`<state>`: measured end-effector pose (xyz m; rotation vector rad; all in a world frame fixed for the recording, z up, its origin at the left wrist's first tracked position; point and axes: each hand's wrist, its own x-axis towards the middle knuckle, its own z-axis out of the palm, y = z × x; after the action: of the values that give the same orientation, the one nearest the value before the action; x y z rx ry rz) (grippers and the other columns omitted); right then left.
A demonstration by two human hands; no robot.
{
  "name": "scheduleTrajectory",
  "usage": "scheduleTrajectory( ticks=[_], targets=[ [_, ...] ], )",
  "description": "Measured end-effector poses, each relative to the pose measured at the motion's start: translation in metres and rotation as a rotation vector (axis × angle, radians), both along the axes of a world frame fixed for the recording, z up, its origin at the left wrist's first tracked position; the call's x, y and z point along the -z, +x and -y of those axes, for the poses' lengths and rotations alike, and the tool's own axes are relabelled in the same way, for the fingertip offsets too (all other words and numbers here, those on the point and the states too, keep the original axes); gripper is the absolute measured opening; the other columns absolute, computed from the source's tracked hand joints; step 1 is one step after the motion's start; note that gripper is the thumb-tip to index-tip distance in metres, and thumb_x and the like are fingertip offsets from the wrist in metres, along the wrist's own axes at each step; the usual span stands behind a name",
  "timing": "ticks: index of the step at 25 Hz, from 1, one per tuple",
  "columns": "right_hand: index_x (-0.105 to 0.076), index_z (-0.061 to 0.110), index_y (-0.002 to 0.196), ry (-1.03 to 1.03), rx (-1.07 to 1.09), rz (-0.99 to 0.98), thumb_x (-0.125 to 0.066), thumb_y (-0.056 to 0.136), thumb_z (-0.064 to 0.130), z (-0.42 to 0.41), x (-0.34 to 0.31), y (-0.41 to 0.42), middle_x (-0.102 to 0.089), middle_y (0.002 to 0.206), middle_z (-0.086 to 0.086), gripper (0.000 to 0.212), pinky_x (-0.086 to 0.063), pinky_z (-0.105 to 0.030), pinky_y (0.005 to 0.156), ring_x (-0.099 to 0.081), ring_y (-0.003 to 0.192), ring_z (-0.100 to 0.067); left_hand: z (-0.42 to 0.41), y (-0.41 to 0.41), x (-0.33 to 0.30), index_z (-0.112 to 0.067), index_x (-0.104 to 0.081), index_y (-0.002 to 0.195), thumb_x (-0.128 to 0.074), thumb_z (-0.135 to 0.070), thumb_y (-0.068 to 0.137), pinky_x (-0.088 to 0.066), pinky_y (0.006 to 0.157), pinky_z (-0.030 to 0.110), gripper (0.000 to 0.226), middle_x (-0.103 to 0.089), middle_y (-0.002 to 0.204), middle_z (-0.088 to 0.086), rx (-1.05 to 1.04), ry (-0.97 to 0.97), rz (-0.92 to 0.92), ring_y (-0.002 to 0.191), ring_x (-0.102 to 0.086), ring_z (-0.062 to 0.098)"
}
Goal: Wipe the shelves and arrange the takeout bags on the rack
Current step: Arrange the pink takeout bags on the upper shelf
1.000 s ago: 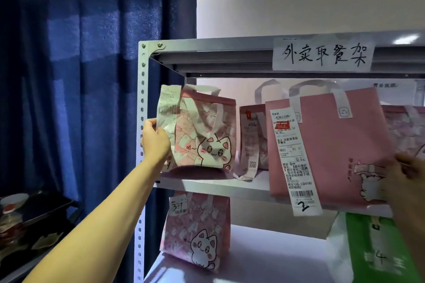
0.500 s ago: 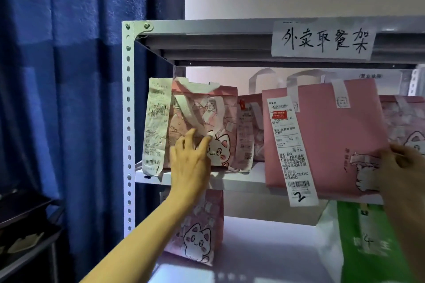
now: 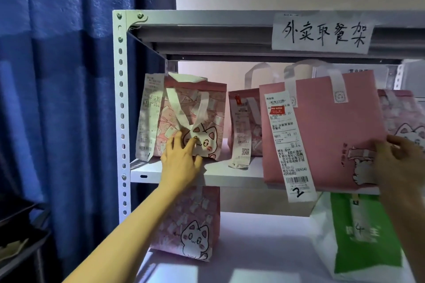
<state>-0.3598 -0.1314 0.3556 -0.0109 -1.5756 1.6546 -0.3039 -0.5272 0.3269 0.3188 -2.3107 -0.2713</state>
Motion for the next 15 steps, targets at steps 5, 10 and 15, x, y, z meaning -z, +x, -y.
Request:
scheduleTrajectory(
  ticks=[5,10,15],
  targets=[
    [-0.066,0.024,0.115,0.010,0.085,-0.011,-0.063,0.093,0.032,-0.005,0.001,-0.005,-0.066,0.094,0.001,0.023,-0.045,-0.020,0.064,-0.063,0.075,-0.015,0.004,-0.004,-0.005,-0.016,-0.050,0.140,-0.055,-0.029,0.095,-0.029,0.115,0.056,0.048,-0.025,0.160,0.016,0.075,0.020,-0.034,0.148,-0.019,0.036],
    [-0.063,0.035,0.104,-0.016,0.117,-0.021,-0.063,0.091,0.034,-0.010,0.000,0.005,-0.066,0.087,0.007,0.013,-0.047,-0.022,0.060,-0.064,0.071,-0.005,-0.014,0.000,0.007,-0.013,-0.059,0.124,-0.059,-0.021,0.092,-0.039,0.105,0.050,0.034,-0.045,0.142,0.016,0.116,-0.042,-0.165,0.127,-0.042,0.037],
    [-0.062,0.032,0.099,-0.044,0.096,-0.044,-0.060,0.088,0.032,-0.019,-0.001,0.014,-0.067,0.085,0.009,0.011,-0.044,-0.021,0.060,-0.063,0.071,-0.001,-0.045,-0.005,0.009,-0.017,-0.062,0.122,-0.055,-0.013,0.094,-0.048,0.088,0.043,0.029,-0.059,0.120,0.004,0.354,-0.114,-0.163,0.107,-0.053,0.027]
  ],
)
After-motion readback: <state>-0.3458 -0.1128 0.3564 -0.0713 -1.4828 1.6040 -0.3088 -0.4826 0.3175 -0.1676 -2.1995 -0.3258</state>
